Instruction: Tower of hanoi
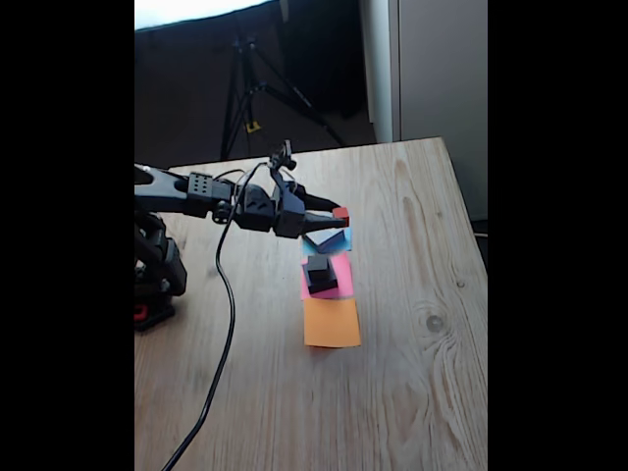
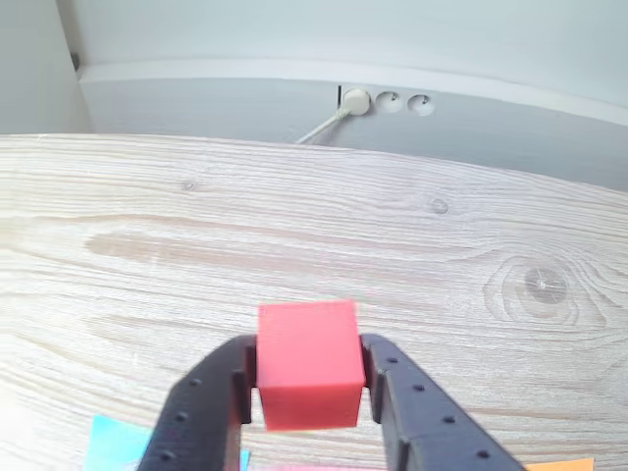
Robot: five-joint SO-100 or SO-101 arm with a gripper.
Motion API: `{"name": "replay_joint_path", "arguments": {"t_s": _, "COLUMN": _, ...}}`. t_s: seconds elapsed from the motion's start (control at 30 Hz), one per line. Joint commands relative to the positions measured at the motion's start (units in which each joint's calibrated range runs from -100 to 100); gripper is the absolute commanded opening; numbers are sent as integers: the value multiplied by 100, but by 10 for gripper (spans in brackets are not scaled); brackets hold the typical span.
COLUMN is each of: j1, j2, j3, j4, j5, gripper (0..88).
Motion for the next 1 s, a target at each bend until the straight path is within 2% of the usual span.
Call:
{"name": "replay_joint_path", "arguments": {"t_s": 0.0, "j1": -289, "j2": -253, "j3": -2342, "j4": 2764, "j5": -38, "gripper": 32}}
{"name": "replay_joint_path", "arguments": {"t_s": 0.1, "j1": -498, "j2": -117, "j3": -3578, "j4": 4067, "j5": -105, "gripper": 35}}
{"name": "replay_joint_path", "arguments": {"t_s": 0.2, "j1": -690, "j2": -41, "j3": -4478, "j4": 4917, "j5": -189, "gripper": 35}}
{"name": "replay_joint_path", "arguments": {"t_s": 0.33, "j1": -940, "j2": -18, "j3": -5223, "j4": 5645, "j5": -289, "gripper": 35}}
{"name": "replay_joint_path", "arguments": {"t_s": 0.63, "j1": -1576, "j2": -41, "j3": -7023, "j4": 7353, "j5": -38, "gripper": 36}}
{"name": "replay_joint_path", "arguments": {"t_s": 0.83, "j1": -1960, "j2": -200, "j3": -7478, "j4": 8090, "j5": -256, "gripper": 39}}
{"name": "replay_joint_path", "arguments": {"t_s": 0.97, "j1": -2019, "j2": -397, "j3": -6796, "j4": 7920, "j5": -272, "gripper": 39}}
